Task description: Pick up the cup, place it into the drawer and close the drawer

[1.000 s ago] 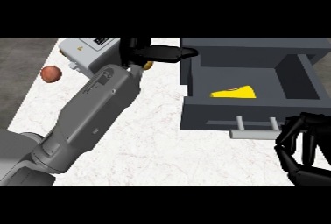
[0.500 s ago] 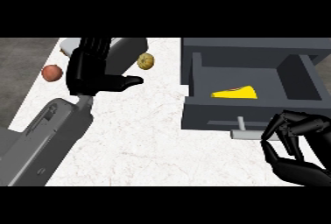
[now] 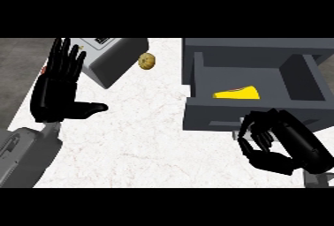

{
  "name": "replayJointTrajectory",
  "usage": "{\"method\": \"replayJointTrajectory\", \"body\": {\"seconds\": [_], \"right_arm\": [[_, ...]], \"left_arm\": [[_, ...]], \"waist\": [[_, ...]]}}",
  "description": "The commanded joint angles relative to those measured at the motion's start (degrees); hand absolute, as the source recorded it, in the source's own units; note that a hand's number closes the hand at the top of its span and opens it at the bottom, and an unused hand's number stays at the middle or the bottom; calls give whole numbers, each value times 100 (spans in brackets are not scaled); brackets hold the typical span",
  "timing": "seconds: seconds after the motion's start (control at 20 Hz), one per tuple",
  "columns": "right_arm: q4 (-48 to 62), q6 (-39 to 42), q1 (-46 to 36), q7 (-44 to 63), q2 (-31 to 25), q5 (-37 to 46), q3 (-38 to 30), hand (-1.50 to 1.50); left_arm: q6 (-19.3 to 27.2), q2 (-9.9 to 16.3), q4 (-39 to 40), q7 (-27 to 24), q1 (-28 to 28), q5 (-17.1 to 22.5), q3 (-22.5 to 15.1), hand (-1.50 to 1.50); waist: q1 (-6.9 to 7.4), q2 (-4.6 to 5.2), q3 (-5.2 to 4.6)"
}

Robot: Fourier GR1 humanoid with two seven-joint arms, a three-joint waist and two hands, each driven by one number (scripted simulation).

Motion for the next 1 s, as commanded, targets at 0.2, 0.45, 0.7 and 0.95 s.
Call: {"method": "replayJointTrajectory", "body": {"seconds": [0.2,0.45,0.7,0.95], "right_arm": [[1979,-1052,-691,-588,599,1618,772,150],[3103,-1097,-1153,-1041,432,1794,403,-150],[4573,-1619,-1794,-1245,796,2364,490,-150],[5987,-1868,-2555,-1607,1101,2371,158,-150]], "left_arm": [[-617,421,-565,-52,1078,25,485,-150],[-1202,243,-260,-305,1387,-59,828,-150],[-1540,315,-261,-179,1536,-24,1170,-150],[-1643,133,-228,-105,1661,-229,1323,-150]], "waist": [[-40,10,2],[-107,14,0],[-95,16,2],[-82,21,3]]}}
